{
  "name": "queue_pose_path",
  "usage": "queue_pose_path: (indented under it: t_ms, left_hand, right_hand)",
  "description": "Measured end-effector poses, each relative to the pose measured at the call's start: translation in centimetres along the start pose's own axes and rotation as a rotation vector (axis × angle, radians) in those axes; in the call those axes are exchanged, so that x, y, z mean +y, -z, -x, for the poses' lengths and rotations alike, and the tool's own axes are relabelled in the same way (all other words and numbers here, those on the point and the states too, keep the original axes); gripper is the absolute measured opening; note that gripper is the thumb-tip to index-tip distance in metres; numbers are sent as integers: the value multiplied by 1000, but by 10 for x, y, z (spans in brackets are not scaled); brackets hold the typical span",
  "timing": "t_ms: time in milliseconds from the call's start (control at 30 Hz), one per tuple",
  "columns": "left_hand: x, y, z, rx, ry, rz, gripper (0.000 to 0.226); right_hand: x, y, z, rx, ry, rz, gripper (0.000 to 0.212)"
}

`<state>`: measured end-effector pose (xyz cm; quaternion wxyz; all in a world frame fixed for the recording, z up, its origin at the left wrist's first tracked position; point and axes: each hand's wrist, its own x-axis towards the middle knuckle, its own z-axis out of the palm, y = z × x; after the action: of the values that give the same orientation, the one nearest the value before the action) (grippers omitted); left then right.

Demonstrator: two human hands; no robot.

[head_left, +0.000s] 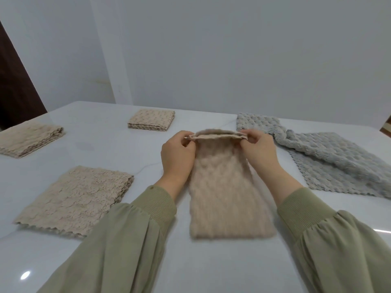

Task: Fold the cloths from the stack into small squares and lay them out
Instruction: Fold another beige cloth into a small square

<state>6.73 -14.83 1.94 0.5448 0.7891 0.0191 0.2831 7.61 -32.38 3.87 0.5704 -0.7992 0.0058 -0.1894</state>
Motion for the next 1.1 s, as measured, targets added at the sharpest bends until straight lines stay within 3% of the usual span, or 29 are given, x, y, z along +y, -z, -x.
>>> queue_pose_path:
  t_ms: [133, 267, 367, 567, 800, 1100]
  left_hand:
    - [4, 3, 7, -53, -10, 131, 20]
    - [3, 8, 17, -135, 231, 303, 18]
    - [4, 15, 25, -167, 291, 300, 17]
    - [17, 35, 47, -328, 383, 309, 13]
    - [21, 51, 64, -460, 324, 132, 17]
    - [27, 52, 68, -534, 282, 47, 7]
  right_hand:
    - [-1, -2, 13, 18, 95, -33, 26]
    - [12, 5, 22, 35, 5, 6, 22]
    - [12, 14, 30, 69, -30, -66, 14]
    - [9, 27, 55, 60, -6, -67, 17]
    - [18, 36, 76, -90, -20, 107, 18]
    - [18, 43, 85, -43, 40, 214, 20]
